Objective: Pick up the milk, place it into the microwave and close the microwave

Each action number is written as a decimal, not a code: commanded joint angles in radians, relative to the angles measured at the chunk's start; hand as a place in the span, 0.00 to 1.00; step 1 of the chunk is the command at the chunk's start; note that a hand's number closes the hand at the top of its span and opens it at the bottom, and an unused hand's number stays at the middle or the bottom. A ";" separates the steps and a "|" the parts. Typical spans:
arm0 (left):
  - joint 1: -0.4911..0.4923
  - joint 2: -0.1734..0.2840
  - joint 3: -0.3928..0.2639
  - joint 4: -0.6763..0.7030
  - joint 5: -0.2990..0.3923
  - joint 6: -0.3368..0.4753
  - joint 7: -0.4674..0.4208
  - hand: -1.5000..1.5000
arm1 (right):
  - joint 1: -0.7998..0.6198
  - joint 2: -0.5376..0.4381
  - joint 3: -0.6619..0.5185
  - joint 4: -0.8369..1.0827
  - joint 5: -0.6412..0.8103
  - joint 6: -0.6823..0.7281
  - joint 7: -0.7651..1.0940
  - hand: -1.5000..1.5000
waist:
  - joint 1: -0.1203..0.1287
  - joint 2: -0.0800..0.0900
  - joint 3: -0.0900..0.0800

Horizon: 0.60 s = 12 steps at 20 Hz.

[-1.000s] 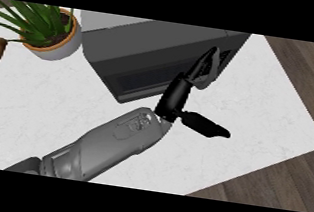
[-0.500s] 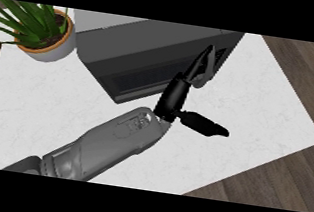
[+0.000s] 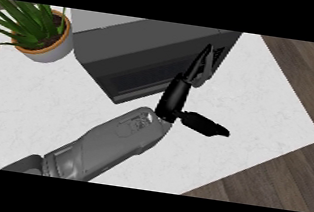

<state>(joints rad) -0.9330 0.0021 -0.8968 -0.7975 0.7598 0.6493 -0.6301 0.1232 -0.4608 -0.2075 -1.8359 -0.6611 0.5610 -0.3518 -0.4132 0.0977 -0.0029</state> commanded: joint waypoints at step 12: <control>-0.061 -0.002 -0.005 0.063 0.084 0.007 -0.033 0.00 | -0.026 -0.053 -0.009 0.010 -0.062 0.022 0.048 0.00 | -0.018 0.007 0.002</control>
<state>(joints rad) -0.9454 0.0000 -0.9241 -0.7751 0.8155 0.6582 -0.6811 0.1026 -0.4982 -0.2144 -1.8299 -0.7091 0.5730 -0.3150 -0.4245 0.0984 -0.0019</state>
